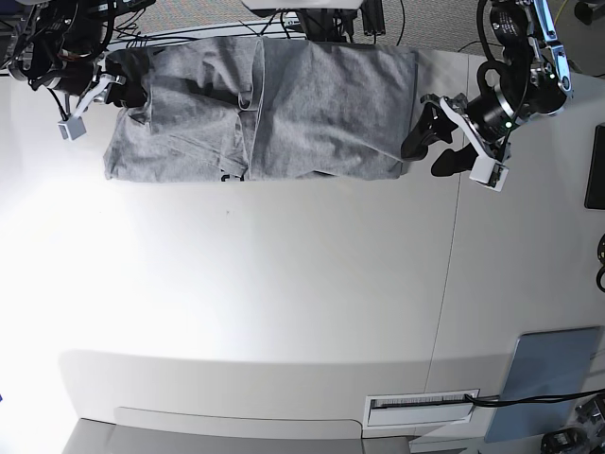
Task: Fold the T-shirt properly
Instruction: 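Grasp the strip end with the right gripper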
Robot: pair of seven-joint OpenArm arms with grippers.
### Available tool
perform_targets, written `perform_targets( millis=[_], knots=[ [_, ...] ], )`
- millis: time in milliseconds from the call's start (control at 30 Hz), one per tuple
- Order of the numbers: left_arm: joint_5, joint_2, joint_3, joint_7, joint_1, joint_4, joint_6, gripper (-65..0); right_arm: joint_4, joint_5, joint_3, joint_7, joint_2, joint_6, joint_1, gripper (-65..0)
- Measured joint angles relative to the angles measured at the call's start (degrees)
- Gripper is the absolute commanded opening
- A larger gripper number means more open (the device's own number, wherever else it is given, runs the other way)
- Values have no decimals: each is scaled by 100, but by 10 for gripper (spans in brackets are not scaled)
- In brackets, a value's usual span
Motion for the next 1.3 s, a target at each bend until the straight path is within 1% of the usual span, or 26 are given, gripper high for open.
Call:
perform_targets(
  millis=[33, 133, 167, 200, 300, 367, 533, 733, 767, 867, 900, 933, 967, 1067, 1167, 1200, 1267, 1300],
  knots=[
    [0, 0, 0, -2, 2, 0, 0, -269, -7, 0, -13, 61, 0, 0, -11, -513],
    [-2, 0, 0, -2, 2, 0, 0, -269, -17, -59, -116, 219, 0, 0, -11, -614],
    [-2, 0, 0, -2, 2, 0, 0, -269, -20, -68, -157, 291, 0, 127, -11, -636],
    [-2, 0, 0, -2, 2, 0, 0, -269, -20, -61, -197, 341, 0, 157, -11, -650],
    [2, 0, 0, 0, 2, 0, 0, -298, -22, -66, -197, 645, -11, 155, -13, -650],
    [0, 0, 0, -2, 2, 0, 0, -312, -22, -98, -160, 723, -11, 155, -9, -650],
    [0, 0, 0, -2, 2, 0, 0, -312, 151, -380, -59, 684, -13, 155, -26, -650],
    [0, 0, 0, -2, 2, 0, 0, -312, 424, -535, -52, 619, 0, 177, -15, -650],
    [0, 0, 0, -2, 2, 0, 0, -312, 424, -667, -52, 540, 0, 177, -11, -619],
    [0, 0, 0, -2, 0, 0, 0, -312, 424, -1067, -52, 496, 0, 184, -22, -421],
    [0, 0, 0, 0, 2, 0, 0, -312, 428, -1054, -44, 535, 4, 221, -22, -372],
    [0, 0, 0, -2, 2, 0, 0, -312, 428, -1043, -42, 584, 4, 219, -17, -348],
    [0, 0, 0, 0, 2, 0, 0, -312, 428, -1056, -42, 636, 2, 166, -9, -343],
    [0, 0, 0, -2, 2, 0, 0, -312, 431, -1056, -42, 772, 2, -129, -11, -343],
    [0, 0, 0, -2, 0, 0, 0, -312, 433, -1309, -44, 1117, 2, -529, -9, -343],
    [0, -2, 0, -2, 0, 0, 0, -312, 433, -1344, -42, 1132, 4, -614, 0, -343],
    [0, 0, 0, 0, 2, 0, -111, -312, 433, -1335, -44, 1075, 2, -621, 24, -343],
    [-2, 0, 0, 0, 0, 0, -133, -312, 433, -1290, -46, 951, 4, -625, 59, -343]
  ],
)
